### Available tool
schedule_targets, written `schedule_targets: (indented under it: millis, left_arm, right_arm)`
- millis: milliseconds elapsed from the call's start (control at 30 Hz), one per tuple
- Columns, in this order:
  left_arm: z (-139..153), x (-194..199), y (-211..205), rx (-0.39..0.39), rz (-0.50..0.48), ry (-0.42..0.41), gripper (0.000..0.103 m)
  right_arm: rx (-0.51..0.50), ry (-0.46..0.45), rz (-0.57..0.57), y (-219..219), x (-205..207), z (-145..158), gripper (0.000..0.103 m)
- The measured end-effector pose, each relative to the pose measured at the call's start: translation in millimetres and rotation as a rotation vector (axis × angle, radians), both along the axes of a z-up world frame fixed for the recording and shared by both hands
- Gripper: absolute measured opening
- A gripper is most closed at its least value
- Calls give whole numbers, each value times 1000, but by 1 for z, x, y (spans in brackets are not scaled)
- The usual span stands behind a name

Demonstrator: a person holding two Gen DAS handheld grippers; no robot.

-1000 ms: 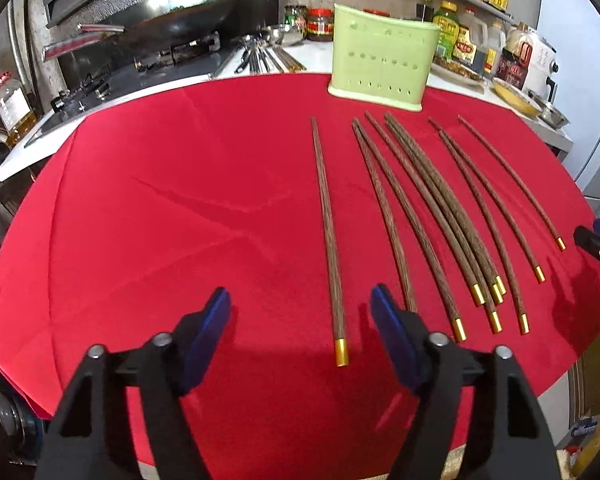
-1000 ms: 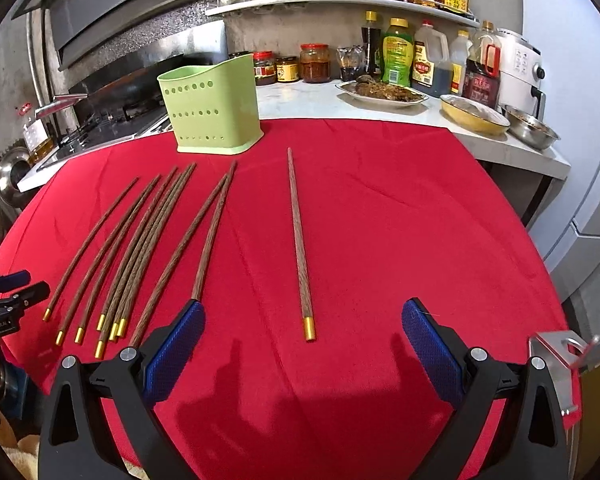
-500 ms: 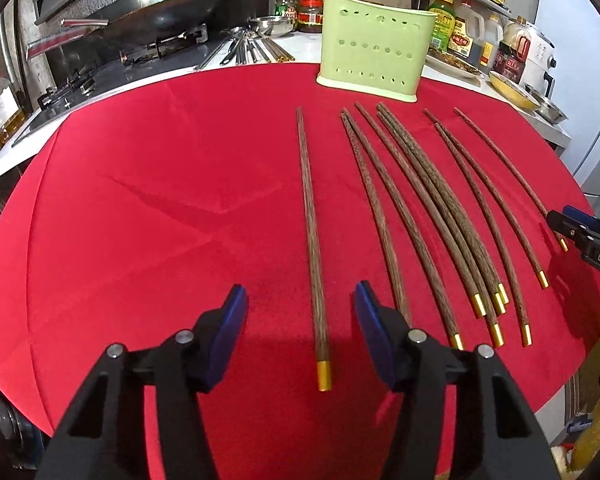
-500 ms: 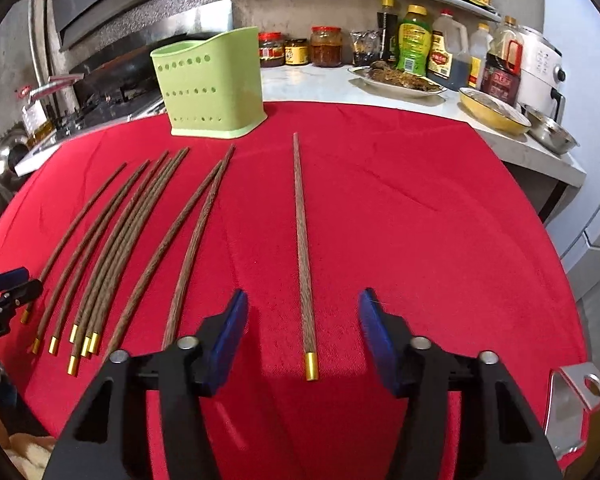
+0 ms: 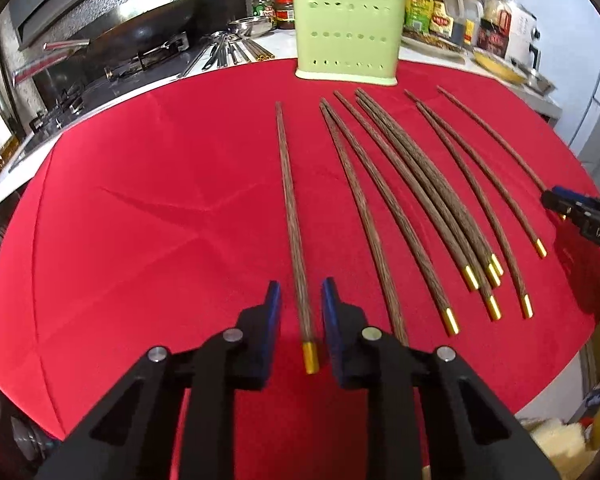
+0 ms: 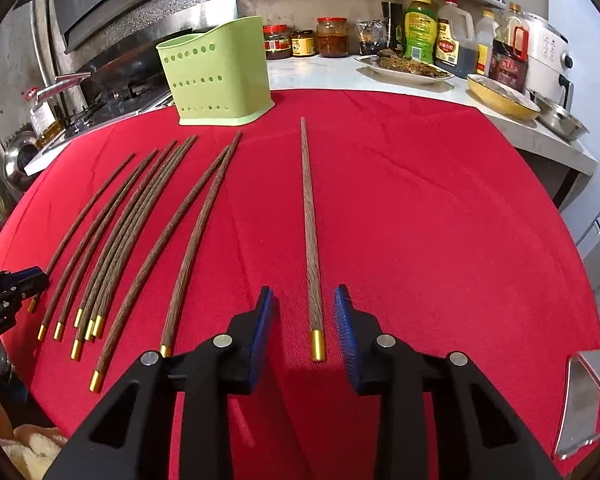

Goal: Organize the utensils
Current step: 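Grasp a wooden chopstick with the left gripper while the right gripper grasps another chopstick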

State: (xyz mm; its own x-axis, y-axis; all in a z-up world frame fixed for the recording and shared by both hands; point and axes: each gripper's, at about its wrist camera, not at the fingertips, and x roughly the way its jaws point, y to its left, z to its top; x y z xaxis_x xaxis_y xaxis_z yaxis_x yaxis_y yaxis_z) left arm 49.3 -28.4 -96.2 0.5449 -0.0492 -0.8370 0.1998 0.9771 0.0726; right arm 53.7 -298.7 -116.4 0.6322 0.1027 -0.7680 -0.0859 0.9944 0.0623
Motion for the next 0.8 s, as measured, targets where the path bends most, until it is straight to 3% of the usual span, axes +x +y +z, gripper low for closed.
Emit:
schedule_targets:
  millis: [167, 267, 333, 433, 500, 667, 800]
  left_arm:
    - [0, -7, -6, 43, -17, 1, 12]
    - [-1, -11, -7, 63, -30, -14, 9]
    - [-1, -12, -5, 51, -31, -18, 8]
    - [-2, -12, 0, 13, -37, -36, 7]
    - [-1, -12, 4, -17, -37, -43, 7]
    - [26, -19, 19, -57, -12, -145, 7]
    - [59, -28, 28, -90, -12, -249, 7]
  right_arm:
    - [-25, -18, 13, 3, -11, -1, 20]
    - [-28, -33, 8, 1, -19, -1, 20]
    - [-8, -42, 0, -3, -22, -2, 20]
    - [19, -59, -14, -6, -22, -3, 7]
    - [18, -65, -28, -4, -23, -2, 7]
    - [16, -105, -24, 2, -35, 13, 7]
    - [18, -200, -29, 5, -48, 50, 7]
